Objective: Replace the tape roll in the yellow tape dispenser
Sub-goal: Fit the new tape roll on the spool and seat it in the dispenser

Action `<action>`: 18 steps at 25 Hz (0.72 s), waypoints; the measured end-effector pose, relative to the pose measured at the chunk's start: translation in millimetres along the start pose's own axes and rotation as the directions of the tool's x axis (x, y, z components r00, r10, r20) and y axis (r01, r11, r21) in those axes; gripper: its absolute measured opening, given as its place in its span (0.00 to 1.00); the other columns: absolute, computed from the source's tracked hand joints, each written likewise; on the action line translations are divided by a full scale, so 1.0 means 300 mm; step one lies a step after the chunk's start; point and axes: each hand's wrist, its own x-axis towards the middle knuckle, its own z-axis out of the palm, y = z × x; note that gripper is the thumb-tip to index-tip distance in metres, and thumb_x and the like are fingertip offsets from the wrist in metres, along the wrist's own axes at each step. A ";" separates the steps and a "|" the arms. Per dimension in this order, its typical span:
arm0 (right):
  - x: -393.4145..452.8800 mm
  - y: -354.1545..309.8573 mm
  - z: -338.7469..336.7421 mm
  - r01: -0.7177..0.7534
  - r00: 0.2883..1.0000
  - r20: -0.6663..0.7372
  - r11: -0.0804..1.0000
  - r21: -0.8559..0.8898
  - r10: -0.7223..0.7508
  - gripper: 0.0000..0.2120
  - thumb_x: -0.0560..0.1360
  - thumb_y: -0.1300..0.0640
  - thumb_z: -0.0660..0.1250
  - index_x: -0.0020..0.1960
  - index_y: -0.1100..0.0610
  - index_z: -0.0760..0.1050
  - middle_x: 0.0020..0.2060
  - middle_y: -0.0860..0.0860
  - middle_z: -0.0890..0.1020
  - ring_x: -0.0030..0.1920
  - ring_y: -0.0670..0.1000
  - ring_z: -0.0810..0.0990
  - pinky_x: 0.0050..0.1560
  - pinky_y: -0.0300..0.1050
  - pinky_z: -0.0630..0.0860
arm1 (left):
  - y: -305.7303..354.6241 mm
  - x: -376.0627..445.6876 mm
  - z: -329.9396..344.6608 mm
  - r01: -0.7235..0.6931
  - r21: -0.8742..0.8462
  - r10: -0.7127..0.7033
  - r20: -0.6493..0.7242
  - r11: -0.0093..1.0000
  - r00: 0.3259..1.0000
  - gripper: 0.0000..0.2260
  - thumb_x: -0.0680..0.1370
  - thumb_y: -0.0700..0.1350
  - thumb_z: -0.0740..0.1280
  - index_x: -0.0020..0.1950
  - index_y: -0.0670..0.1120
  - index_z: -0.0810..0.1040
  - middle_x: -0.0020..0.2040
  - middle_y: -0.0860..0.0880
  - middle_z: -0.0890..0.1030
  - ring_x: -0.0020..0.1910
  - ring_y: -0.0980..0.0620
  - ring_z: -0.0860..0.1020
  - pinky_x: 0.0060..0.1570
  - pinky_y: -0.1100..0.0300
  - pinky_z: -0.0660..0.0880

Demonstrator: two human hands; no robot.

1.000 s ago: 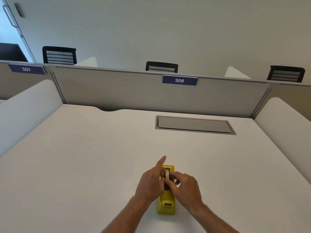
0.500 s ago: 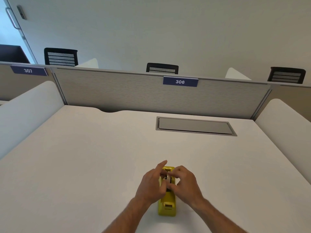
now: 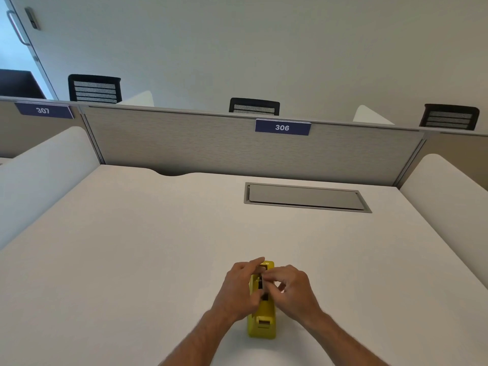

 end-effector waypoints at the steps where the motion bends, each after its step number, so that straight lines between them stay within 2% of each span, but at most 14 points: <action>1: 0.007 0.003 -0.002 0.013 1.000 0.011 1.000 -0.002 -0.013 0.08 0.70 0.61 0.73 0.46 0.50 0.86 0.44 0.43 0.88 0.44 0.45 0.82 0.42 0.47 0.82 | 0.000 0.001 -0.001 0.002 -0.001 -0.002 0.002 1.000 1.000 0.32 0.73 0.48 0.71 0.76 0.58 0.64 0.68 0.57 0.77 0.71 0.54 0.66 0.70 0.60 0.66; 4: 0.022 0.011 -0.008 0.063 0.996 0.060 0.998 -0.025 -0.061 0.09 0.71 0.61 0.72 0.48 0.50 0.86 0.46 0.44 0.87 0.45 0.47 0.81 0.43 0.46 0.81 | -0.003 0.004 -0.003 0.031 -0.004 -0.031 0.012 1.000 0.999 0.33 0.72 0.50 0.72 0.75 0.59 0.63 0.70 0.54 0.75 0.71 0.53 0.68 0.70 0.58 0.68; 7: 0.023 0.015 -0.015 0.136 0.987 0.098 0.986 -0.097 -0.127 0.10 0.71 0.58 0.73 0.52 0.50 0.85 0.49 0.44 0.86 0.46 0.46 0.80 0.43 0.34 0.75 | -0.007 0.008 -0.001 0.044 -0.010 -0.044 0.019 0.999 0.999 0.34 0.72 0.50 0.72 0.75 0.61 0.62 0.70 0.53 0.74 0.71 0.53 0.68 0.69 0.59 0.68; 9: 0.021 0.018 -0.017 0.177 0.979 0.130 0.974 -0.139 -0.159 0.13 0.70 0.56 0.74 0.54 0.51 0.85 0.50 0.45 0.86 0.47 0.46 0.80 0.44 0.30 0.72 | -0.010 0.009 0.002 0.056 -0.023 -0.056 0.029 0.998 0.998 0.35 0.71 0.49 0.72 0.75 0.62 0.61 0.70 0.53 0.74 0.70 0.54 0.68 0.66 0.62 0.67; 11: 0.022 0.022 -0.018 0.181 0.976 0.147 0.974 -0.136 -0.161 0.13 0.69 0.56 0.74 0.54 0.52 0.85 0.50 0.46 0.86 0.48 0.46 0.79 0.44 0.31 0.73 | -0.014 0.010 0.005 0.064 -0.038 -0.063 0.039 0.997 0.997 0.36 0.71 0.49 0.72 0.75 0.64 0.60 0.70 0.54 0.74 0.70 0.54 0.68 0.64 0.64 0.66; 15: 0.035 0.029 -0.023 0.112 0.985 0.139 0.993 -0.046 -0.105 0.07 0.72 0.57 0.74 0.49 0.53 0.87 0.49 0.48 0.86 0.48 0.41 0.77 0.46 0.38 0.79 | -0.019 0.012 0.012 0.065 -0.044 -0.063 0.032 0.997 0.997 0.37 0.71 0.49 0.74 0.75 0.63 0.59 0.66 0.60 0.77 0.70 0.57 0.67 0.62 0.67 0.62; 18: 0.049 0.028 -0.026 0.101 0.983 0.157 0.995 -0.025 -0.096 0.05 0.73 0.58 0.73 0.47 0.53 0.87 0.46 0.48 0.86 0.46 0.42 0.78 0.45 0.40 0.79 | -0.019 0.017 0.010 0.071 -0.052 -0.069 0.032 0.996 0.997 0.38 0.70 0.49 0.75 0.75 0.63 0.59 0.60 0.66 0.75 0.68 0.59 0.66 0.61 0.68 0.62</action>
